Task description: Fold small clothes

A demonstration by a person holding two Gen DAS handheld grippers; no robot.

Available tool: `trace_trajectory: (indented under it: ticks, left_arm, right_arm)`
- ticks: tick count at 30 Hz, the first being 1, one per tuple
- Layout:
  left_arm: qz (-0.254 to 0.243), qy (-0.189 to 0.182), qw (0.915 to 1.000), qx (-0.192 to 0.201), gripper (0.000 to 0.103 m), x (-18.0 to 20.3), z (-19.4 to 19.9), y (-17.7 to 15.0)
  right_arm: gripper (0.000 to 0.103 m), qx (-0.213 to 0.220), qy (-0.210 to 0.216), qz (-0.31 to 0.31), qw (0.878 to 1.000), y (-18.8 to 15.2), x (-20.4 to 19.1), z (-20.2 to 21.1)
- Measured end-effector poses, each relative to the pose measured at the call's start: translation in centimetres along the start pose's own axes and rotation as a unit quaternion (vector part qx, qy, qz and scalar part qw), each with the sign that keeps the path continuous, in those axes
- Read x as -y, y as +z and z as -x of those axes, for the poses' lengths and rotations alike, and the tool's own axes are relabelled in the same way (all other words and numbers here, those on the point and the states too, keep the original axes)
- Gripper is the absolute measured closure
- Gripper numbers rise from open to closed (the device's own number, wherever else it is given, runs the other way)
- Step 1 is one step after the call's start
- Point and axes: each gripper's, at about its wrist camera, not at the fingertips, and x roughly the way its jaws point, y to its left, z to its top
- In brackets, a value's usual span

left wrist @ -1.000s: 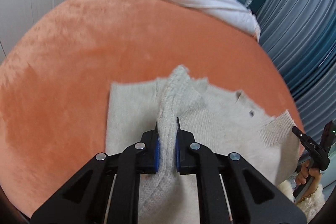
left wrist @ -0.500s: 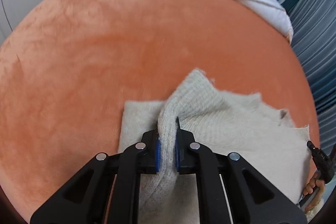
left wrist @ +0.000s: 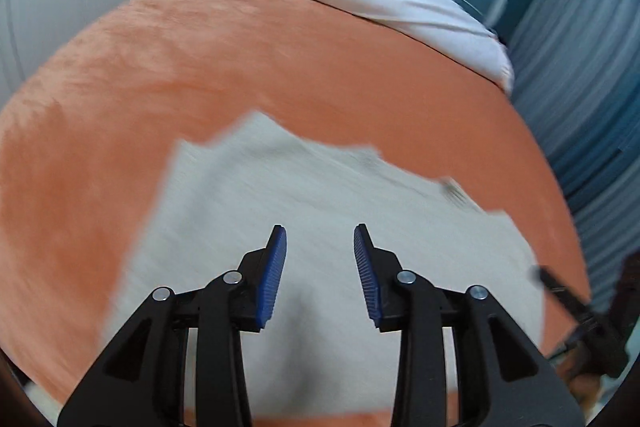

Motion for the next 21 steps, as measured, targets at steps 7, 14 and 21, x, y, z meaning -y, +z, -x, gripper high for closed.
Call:
trace_trajectory:
  ticks: [7, 14, 21]
  left_arm:
    - [-0.055, 0.043, 0.9953, -0.067, 0.069, 2.2, -3.0, -6.0]
    - [-0.019, 0.079, 0.995, -0.058, 0.086, -6.2, 0.6, -6.5]
    - [0.026, 0.056, 0.9976, -0.033, 0.09, -6.4, 3.2, -4.8]
  right_arm:
    - [0.101, -0.085, 0.014, 0.076, 0.993, -6.5, -5.5, -4.5]
    - [0.103, -0.051, -0.109, -0.045, 0.992, -6.5, 9.1, 2.2]
    - [0.095, -0.017, -0.145, -0.085, 0.986, -5.6, 11.2, 6.3]
